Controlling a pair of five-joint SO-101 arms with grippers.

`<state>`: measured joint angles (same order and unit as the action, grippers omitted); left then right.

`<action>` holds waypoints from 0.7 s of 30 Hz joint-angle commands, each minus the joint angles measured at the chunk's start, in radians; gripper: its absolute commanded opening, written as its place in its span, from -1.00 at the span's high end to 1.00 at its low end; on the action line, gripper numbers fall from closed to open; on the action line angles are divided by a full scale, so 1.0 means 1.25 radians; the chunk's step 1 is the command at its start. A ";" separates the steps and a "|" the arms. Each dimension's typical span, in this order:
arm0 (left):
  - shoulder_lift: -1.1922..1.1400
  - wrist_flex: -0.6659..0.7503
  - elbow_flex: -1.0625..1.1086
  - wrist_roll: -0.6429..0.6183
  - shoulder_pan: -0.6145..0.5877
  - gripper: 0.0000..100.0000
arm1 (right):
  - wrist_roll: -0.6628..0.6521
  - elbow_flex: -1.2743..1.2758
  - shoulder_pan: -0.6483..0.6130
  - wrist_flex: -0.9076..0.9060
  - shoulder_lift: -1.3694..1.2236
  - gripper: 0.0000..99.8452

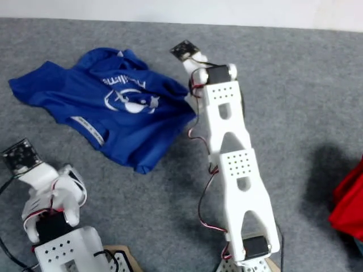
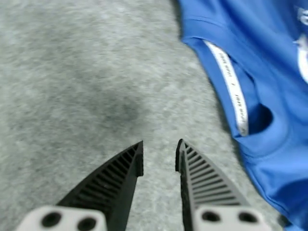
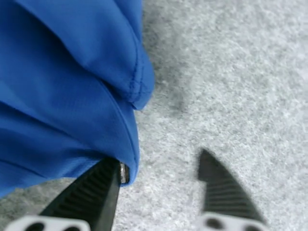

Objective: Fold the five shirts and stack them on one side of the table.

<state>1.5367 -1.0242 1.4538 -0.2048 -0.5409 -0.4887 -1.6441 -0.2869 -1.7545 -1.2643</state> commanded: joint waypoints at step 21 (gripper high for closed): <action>-0.791 -0.006 -0.439 -0.002 0.252 0.73 | 0.055 0.612 0.131 -0.003 0.619 0.41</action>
<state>0.5562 -1.0242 0.9490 -0.2048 -0.3107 -0.4335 -1.0119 -0.1442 -1.7545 -0.6260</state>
